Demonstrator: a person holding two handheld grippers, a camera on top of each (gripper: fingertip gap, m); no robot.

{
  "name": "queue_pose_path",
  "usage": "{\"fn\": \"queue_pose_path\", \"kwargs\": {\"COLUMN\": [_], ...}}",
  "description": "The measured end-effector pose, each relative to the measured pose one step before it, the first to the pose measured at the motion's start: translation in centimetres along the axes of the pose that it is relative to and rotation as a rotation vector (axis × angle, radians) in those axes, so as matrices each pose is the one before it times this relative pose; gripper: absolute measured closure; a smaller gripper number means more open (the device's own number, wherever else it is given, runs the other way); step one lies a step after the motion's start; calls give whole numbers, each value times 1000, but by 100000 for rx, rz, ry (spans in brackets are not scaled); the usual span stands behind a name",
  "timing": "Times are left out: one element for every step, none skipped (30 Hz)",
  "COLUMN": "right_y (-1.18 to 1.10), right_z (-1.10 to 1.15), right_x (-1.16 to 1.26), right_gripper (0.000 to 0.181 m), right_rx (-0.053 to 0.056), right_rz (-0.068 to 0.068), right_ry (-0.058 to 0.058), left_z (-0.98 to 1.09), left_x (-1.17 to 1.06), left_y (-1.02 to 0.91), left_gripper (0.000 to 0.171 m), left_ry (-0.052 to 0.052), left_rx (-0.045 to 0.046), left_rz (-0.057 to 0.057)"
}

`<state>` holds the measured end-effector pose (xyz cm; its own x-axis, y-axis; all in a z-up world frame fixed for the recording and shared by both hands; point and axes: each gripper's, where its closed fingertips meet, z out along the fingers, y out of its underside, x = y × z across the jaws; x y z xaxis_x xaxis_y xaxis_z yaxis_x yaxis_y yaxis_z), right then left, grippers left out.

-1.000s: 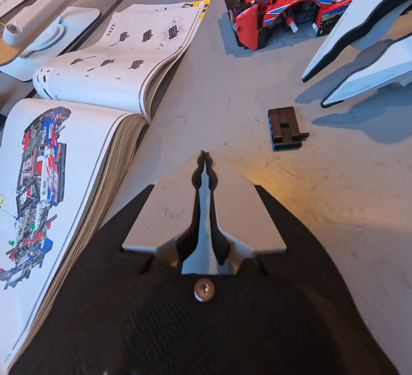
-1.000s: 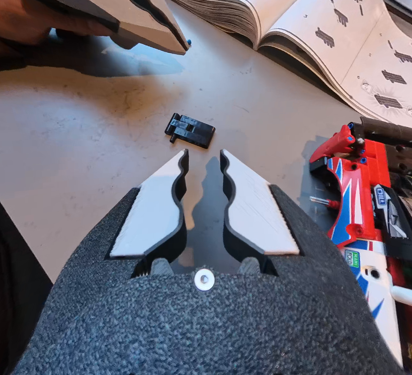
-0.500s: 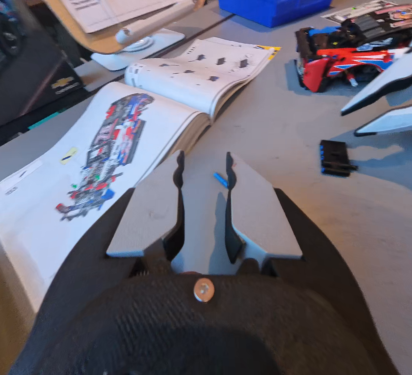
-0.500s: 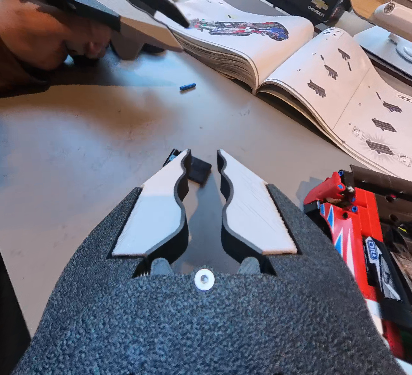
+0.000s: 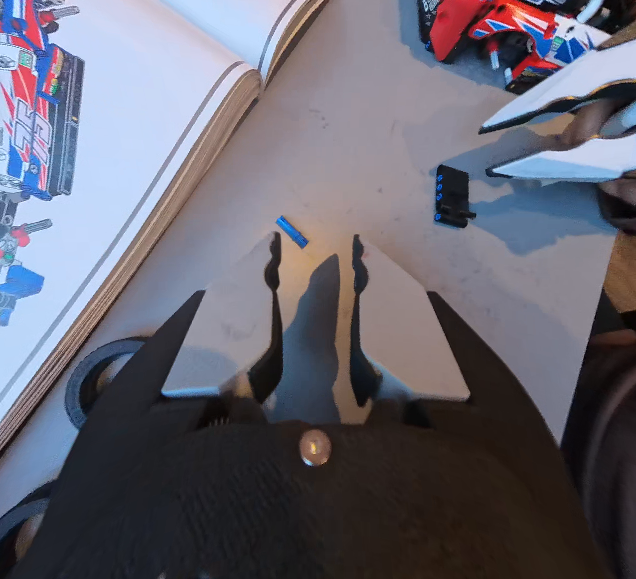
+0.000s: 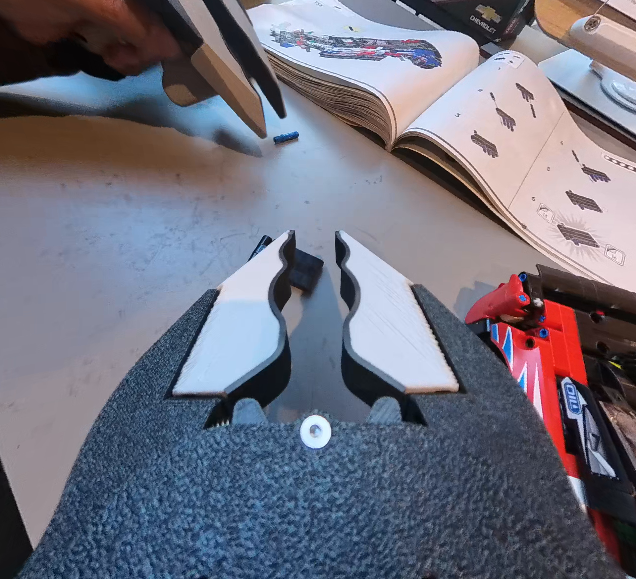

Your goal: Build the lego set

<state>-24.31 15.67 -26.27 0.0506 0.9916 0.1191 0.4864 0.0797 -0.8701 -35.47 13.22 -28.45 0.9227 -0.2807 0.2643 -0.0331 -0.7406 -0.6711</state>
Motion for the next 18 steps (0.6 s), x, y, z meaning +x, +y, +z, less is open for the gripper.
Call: {"fn": "queue_pose_path", "kwargs": {"right_y": [-66,-76,-46,-35,-28,-34,-37,-45,-38,-19,-24,-44,-49,-61,-56,-79,-108,-121], "right_z": [-55,-66,-46,-34,-36,-26,-30,-40,-42,-14,-18,-32,-48,-43,-49,-66,-82,-107], "right_x": [-7,-14,-14,-11,-12,-10,-25,-16,-18,-40,-34,-42,-26,-32,-6,22,23,33], "right_gripper": [159,159,159,159,159,159,159,159,159,159,159,159,159,159,159,159,159,159], "right_rx": [521,563,421,287,243,256,314,348,306,193,181,312,459,453,464,660,885,985], "right_rz": [-304,-285,-186,-37,30,65,106,163,217,252,256,282,345,516,734,903,974,1033], "right_ry": [237,182,44,-66,-110,-144,-233,-288,-352,-464,-568,-551,-551,-656,-712,-651,-683,-729], "left_z": [132,107,115,150,213,300,303,96,72,61,11,-21,-4,13,15,16,34,17], "left_x": [-186,-98,-85,-93,-106,-30,-7,-101,-180,-252,-169,54,86,167,16,45,144,51], "left_y": [-43,26,37,58,148,256,141,-49,-2,16,0,18,2,3,-14,-12,-26,-26], "left_gripper": [129,128,129,129,129,129,130,134,138,143,147,151,160,166,166,167,169,169], "left_ry": [-1924,-1745,-1891,-2109,-2189,-1426,-1307,-1935,-2094,-2285,-1500,706,1058,1283,57,-31,509,-290], "left_rx": [667,614,714,512,-192,-1175,-511,938,527,828,1243,205,-9,-29,16,6,-26,10], "left_rz": [171,970,1279,1474,1591,1674,1847,1916,1813,1820,1559,-178,-295,276,256,709,1145,1405]}}
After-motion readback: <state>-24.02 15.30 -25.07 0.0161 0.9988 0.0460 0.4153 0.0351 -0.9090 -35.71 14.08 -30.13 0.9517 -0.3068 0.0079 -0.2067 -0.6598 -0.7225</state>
